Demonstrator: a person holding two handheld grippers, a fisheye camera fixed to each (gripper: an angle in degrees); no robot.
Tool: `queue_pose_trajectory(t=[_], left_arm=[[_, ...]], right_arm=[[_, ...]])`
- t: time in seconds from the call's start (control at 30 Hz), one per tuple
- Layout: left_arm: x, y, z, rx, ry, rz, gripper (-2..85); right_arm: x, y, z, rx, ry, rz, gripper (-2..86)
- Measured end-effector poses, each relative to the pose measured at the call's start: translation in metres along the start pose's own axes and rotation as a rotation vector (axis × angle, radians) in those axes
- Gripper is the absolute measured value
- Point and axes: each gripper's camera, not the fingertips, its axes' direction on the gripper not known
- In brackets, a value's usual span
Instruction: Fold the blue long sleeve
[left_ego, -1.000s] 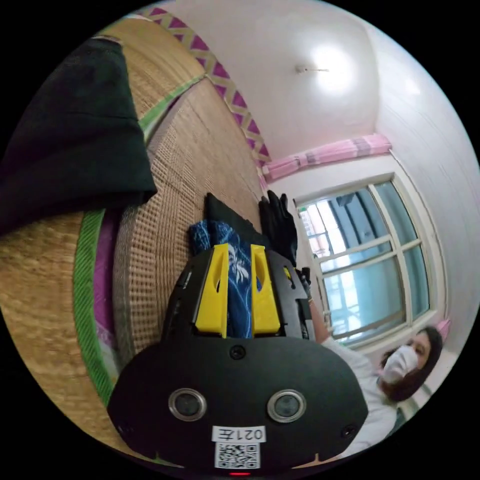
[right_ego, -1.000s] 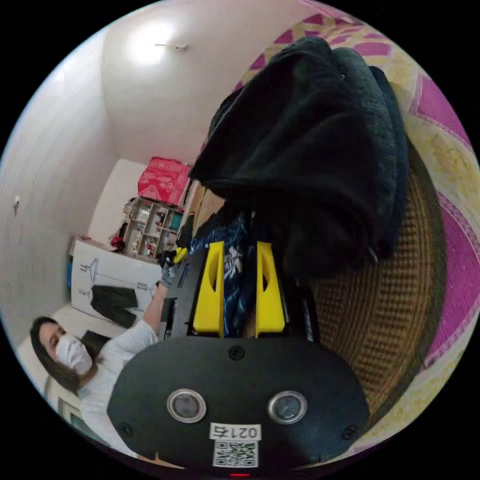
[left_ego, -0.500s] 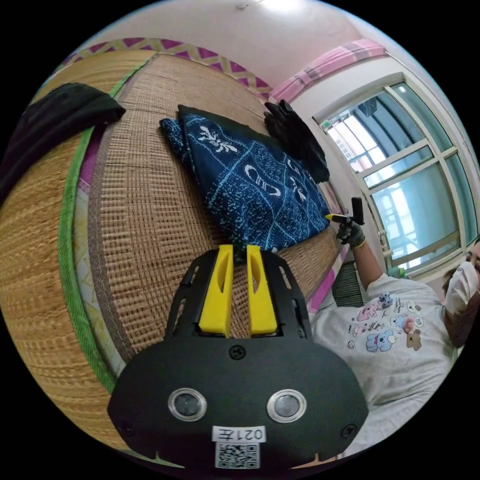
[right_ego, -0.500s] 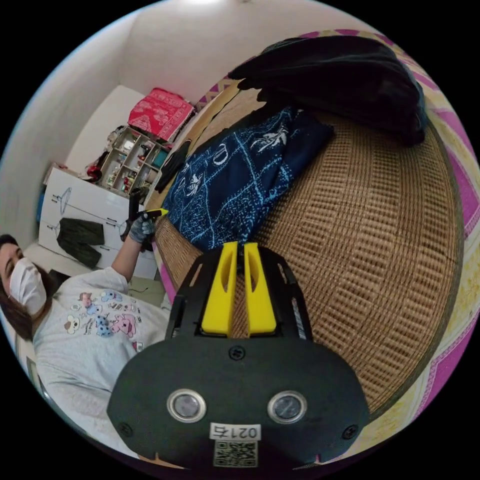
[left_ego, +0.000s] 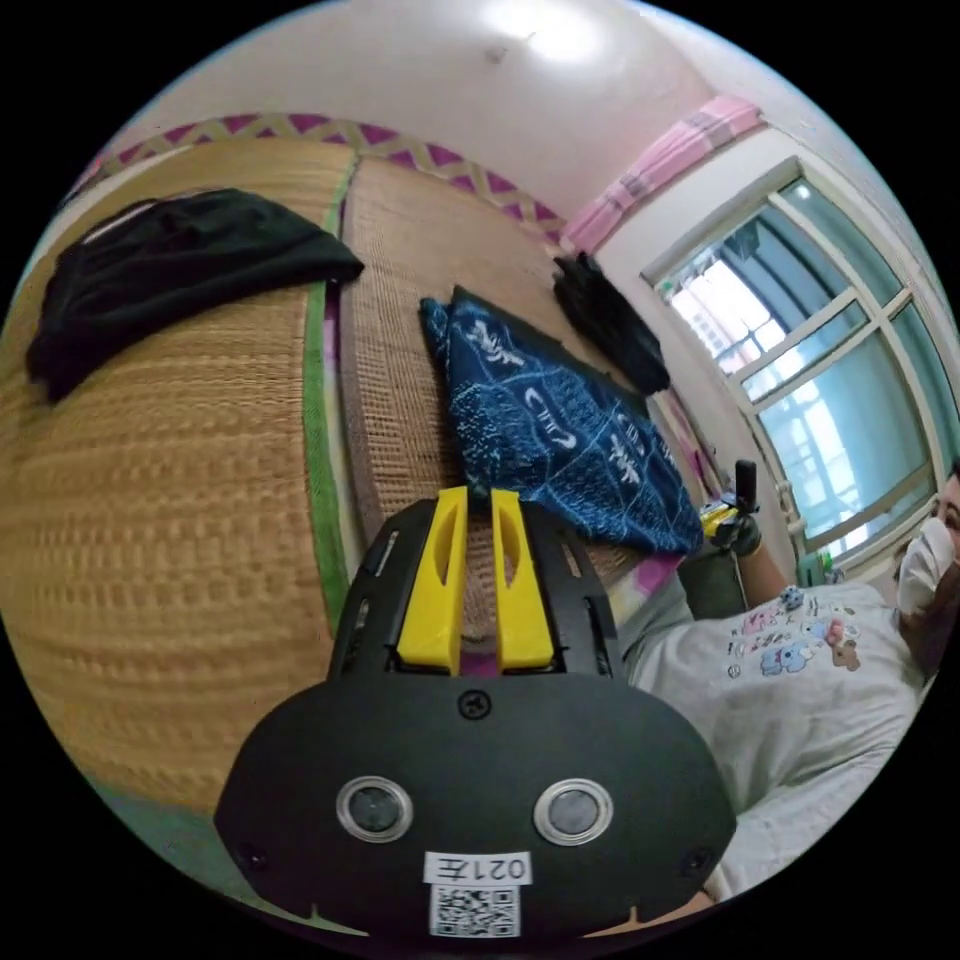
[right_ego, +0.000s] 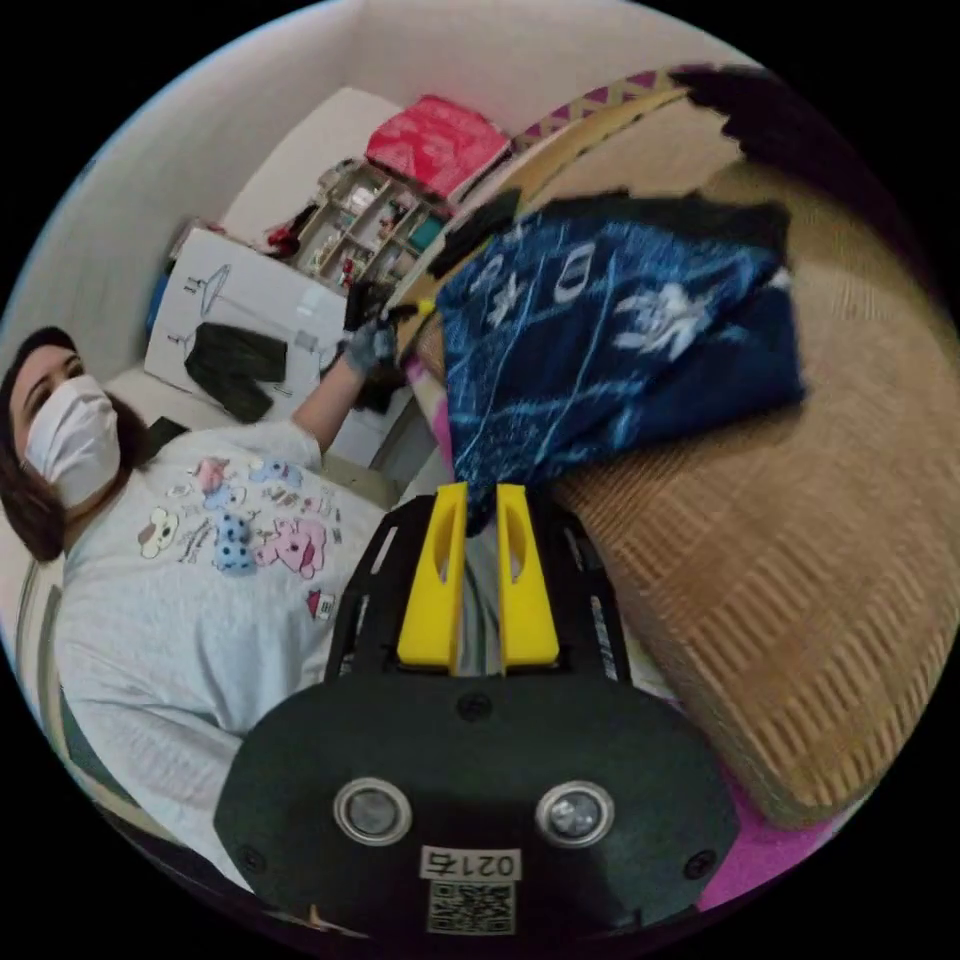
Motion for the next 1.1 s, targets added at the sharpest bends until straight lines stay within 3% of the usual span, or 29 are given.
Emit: queue_pose_trajectory(t=[0.07, 0.2, 0.53, 0.83, 1.0, 1.1], left_arm=[[0.034, 0.034, -0.004, 0.079, 0.076, -0.011, 6.0], [0.096, 0.072, 0.037, 0.05, 0.227, -0.071, 10.1], [0.165, 0.11, 0.162, -0.142, 0.528, -0.314, 13.4], [0.173, 0.109, 0.181, -0.169, 0.607, -0.455, 12.0], [0.18, 0.099, 0.186, -0.189, 0.595, -0.419, 9.4], [0.174, 0.098, 0.191, -0.216, 0.609, -0.433, 1.1]], right_arm=[[0.009, -0.008, -0.03, 0.107, 0.094, 0.008, 8.6], [0.061, -0.051, -0.057, 0.202, 0.208, 0.095, 11.0], [0.133, -0.118, -0.05, 0.093, 0.182, 0.219, 12.1], [0.161, -0.141, -0.041, 0.024, 0.013, 0.228, 13.1], [0.182, -0.161, -0.03, 0.016, -0.075, 0.266, 9.9], [0.189, -0.166, -0.025, -0.014, -0.081, 0.281, 4.3]])
